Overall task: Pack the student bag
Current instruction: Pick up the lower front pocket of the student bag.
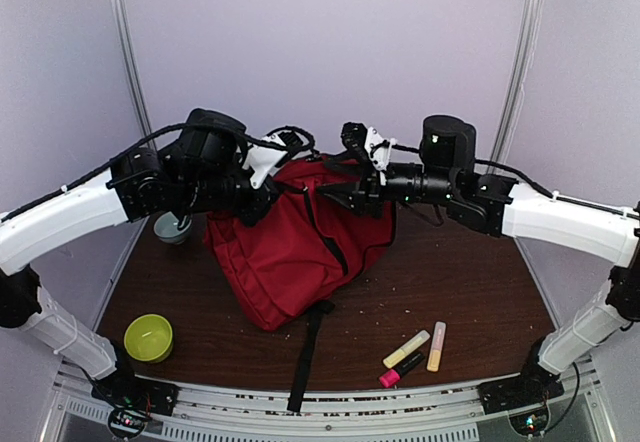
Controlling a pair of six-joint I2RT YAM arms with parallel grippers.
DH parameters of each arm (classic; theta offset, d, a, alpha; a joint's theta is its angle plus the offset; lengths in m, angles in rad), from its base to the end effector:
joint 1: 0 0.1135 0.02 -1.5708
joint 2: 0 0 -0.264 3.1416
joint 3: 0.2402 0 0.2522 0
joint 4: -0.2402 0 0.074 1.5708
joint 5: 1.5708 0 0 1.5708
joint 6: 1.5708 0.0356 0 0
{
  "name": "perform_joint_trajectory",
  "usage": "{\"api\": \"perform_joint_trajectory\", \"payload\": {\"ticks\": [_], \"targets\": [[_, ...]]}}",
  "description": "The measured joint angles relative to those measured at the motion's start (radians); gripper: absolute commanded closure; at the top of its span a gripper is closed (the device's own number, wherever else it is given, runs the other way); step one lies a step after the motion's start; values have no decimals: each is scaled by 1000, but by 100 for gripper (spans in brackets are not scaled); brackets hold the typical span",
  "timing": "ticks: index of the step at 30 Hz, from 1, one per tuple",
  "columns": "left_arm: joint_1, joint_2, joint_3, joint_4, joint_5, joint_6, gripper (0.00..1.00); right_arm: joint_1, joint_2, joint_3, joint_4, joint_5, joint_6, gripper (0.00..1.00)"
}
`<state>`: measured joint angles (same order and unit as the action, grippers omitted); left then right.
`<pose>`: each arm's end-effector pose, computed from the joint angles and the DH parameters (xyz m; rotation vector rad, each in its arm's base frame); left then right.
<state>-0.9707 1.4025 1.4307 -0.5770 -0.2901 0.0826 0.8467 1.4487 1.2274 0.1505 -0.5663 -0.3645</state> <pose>0.1841 -0.2511 0.3843 0.9049 1.8977 -0.2283 0.2134 0.2702 0.3729 -1.2972 1.0937 0.8270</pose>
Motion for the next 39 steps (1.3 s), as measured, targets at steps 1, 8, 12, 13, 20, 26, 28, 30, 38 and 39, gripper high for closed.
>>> {"api": "perform_joint_trajectory", "payload": {"ticks": [1, 8, 12, 13, 20, 26, 28, 30, 38, 39], "targets": [[0, -1, 0, 0, 6, 3, 100, 4, 19, 22, -7, -3, -68, 47], [0, -2, 0, 0, 26, 18, 100, 69, 85, 89, -82, 43, -450, 50], [0, -2, 0, 0, 34, 24, 100, 103, 118, 116, -112, 126, -560, 55], [0, -2, 0, 0, 37, 25, 100, 108, 125, 120, -115, 153, -580, 56], [0, -2, 0, -3, 44, 29, 100, 141, 166, 149, -122, 341, -692, 88], [0, -2, 0, -3, 43, 32, 100, 159, 166, 161, -135, 426, -734, 100], [0, -2, 4, -10, 37, 32, 100, 164, 166, 161, -137, 437, -740, 100], [2, -2, 8, -21, 34, 31, 100, 169, 159, 145, -131, 438, -751, 100], [36, -3, 32, -55, 163, 0, 100, 191, 59, -26, -53, 364, -795, 100], [41, -4, 32, -56, 185, -2, 100, 191, 51, -42, -38, 357, -796, 100]]}}
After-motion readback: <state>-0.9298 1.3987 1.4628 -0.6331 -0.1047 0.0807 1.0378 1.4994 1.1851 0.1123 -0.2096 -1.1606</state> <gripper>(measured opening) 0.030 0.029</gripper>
